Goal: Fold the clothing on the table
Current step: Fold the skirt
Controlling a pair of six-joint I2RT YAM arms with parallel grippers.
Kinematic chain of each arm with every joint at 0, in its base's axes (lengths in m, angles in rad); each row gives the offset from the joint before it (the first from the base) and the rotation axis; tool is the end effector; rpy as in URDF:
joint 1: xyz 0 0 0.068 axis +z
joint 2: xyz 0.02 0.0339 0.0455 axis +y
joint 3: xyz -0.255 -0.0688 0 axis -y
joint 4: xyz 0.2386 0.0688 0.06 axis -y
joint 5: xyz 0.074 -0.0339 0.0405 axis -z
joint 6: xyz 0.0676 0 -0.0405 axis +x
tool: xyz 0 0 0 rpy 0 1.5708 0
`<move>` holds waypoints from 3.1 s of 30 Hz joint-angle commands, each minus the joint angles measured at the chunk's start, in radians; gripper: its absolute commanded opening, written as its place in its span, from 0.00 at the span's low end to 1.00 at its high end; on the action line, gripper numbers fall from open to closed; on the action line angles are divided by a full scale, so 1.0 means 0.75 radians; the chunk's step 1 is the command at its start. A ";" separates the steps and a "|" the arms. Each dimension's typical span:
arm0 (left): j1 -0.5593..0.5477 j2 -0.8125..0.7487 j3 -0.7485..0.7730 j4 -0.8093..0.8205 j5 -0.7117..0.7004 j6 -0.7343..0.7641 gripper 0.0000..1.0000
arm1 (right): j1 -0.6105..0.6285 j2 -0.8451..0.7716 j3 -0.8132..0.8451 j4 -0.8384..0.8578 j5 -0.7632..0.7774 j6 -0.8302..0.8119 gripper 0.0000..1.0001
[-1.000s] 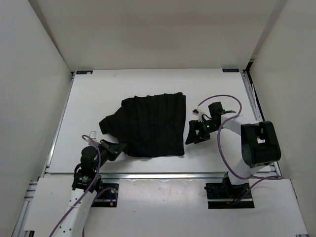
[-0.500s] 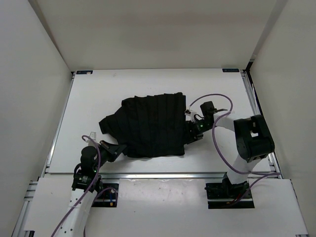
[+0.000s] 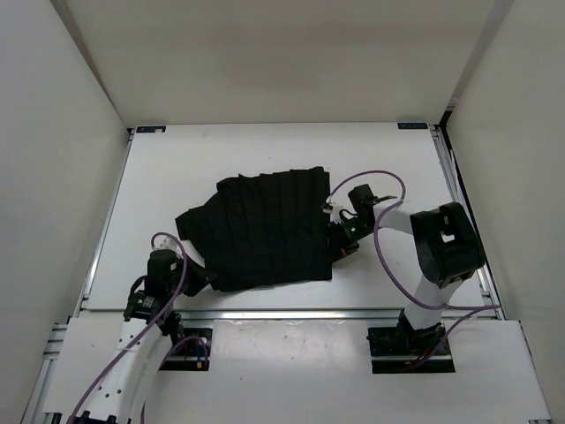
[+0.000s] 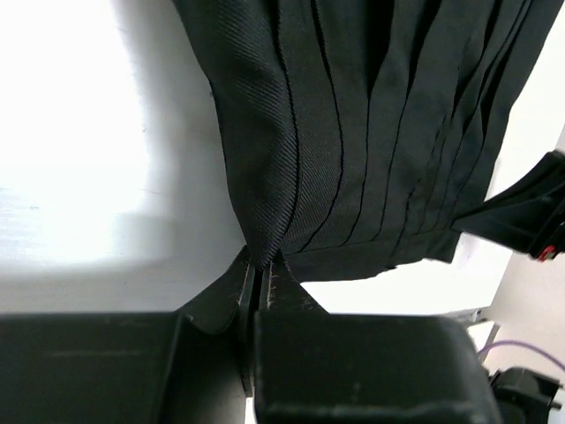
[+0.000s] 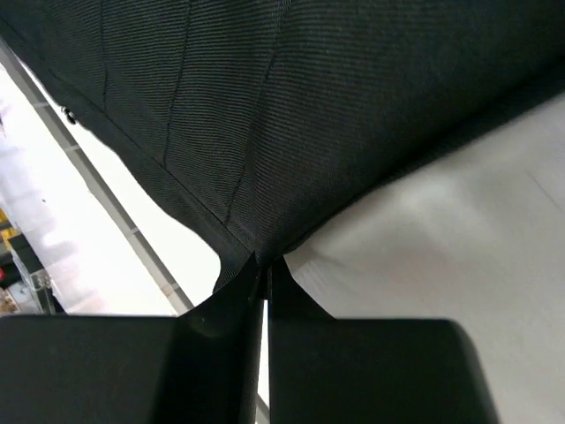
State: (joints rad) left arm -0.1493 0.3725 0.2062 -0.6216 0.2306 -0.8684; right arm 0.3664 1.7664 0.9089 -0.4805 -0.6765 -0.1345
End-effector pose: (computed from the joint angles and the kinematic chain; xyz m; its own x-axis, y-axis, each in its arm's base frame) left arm 0.1226 -0.0341 0.1269 -0.6851 -0.6484 -0.3320 -0.3385 0.6869 -0.6431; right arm 0.2652 0.1471 0.0992 -0.8447 -0.4361 -0.3103 -0.5323 0.6234 0.5727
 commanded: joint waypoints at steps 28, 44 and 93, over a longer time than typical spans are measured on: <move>-0.300 1.741 2.133 0.323 -0.094 0.609 0.00 | -0.587 0.200 1.472 -0.134 -0.161 0.204 0.01; -0.296 0.431 0.126 0.433 0.007 0.199 0.00 | -0.495 -0.418 0.048 -0.263 0.059 -0.224 0.00; -0.001 0.867 0.600 1.146 0.197 -0.493 0.32 | -0.689 -0.063 0.849 -0.244 -0.405 0.353 0.57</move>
State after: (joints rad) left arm -0.1909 0.8951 0.5278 -0.0990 0.5308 -1.1294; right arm -0.0555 1.6516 1.4200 -0.8810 -0.8986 -0.1585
